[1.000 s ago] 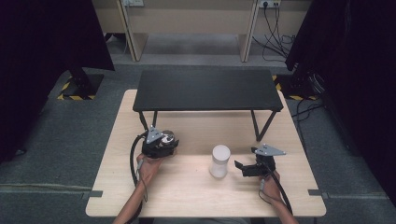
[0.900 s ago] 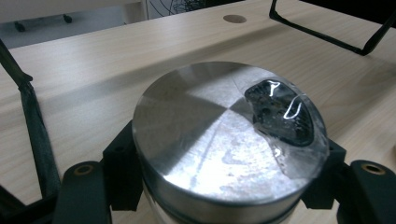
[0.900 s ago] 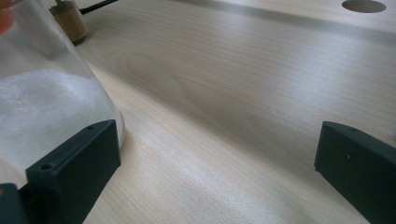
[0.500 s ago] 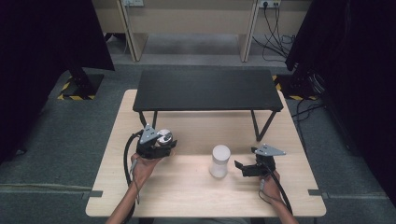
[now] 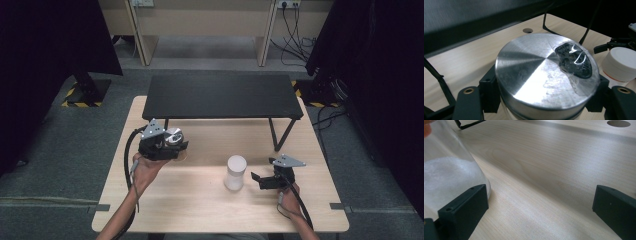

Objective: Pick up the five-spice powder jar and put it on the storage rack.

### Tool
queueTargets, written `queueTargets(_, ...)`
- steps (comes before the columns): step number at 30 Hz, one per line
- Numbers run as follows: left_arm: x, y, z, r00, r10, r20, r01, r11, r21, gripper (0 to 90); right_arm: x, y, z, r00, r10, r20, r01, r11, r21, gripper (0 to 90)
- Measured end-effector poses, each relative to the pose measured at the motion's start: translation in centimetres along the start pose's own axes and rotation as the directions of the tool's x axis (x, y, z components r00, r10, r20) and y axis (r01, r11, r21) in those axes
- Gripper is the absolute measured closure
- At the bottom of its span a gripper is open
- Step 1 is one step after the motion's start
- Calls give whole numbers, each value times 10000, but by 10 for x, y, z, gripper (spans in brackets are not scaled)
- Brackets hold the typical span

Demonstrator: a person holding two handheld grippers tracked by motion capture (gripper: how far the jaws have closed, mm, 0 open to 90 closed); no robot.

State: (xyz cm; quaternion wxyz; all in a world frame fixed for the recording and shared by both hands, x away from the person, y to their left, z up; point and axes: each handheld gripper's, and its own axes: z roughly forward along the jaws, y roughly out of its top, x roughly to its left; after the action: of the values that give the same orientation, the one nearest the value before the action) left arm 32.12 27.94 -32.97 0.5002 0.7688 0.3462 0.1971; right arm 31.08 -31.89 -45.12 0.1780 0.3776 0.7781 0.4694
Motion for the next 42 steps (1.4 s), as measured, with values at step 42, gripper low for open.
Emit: queueTargets(42,21,151,2,9814,-713,-1780,661,9972,-349,309,-1,0,0,10000,10,-40,-10,10000,7,4)
